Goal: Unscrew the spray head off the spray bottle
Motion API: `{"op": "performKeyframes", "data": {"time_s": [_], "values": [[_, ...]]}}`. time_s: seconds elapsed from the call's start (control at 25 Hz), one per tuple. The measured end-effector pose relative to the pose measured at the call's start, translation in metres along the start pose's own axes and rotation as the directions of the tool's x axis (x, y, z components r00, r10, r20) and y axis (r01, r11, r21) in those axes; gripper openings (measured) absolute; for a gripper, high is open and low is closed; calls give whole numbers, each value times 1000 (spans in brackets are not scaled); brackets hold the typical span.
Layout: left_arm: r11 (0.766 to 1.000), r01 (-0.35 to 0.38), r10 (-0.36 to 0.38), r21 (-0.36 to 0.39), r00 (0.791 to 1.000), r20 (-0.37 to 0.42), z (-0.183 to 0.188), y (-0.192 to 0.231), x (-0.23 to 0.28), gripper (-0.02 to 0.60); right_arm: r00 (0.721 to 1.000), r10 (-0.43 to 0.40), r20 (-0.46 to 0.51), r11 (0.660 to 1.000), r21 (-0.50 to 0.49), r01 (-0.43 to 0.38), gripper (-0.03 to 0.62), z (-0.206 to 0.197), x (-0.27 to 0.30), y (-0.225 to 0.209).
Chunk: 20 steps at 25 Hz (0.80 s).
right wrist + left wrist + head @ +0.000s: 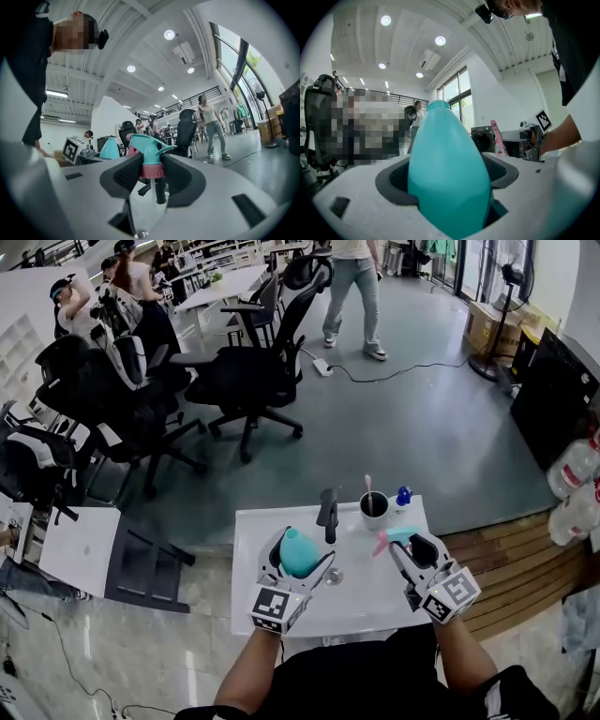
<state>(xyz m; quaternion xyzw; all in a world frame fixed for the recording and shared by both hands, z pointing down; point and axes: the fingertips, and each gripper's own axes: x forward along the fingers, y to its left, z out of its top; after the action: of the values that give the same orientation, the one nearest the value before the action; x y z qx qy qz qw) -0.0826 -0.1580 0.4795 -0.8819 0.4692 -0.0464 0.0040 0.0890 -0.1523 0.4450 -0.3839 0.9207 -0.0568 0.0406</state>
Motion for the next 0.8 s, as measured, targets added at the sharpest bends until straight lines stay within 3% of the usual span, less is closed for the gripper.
{"op": "performKeyframes", "data": {"time_s": [0.8], "values": [[1000, 19, -19, 15, 1000, -16, -4, -3, 3, 431, 1000, -4, 0, 999, -47, 4, 150, 1, 7, 7]]}}
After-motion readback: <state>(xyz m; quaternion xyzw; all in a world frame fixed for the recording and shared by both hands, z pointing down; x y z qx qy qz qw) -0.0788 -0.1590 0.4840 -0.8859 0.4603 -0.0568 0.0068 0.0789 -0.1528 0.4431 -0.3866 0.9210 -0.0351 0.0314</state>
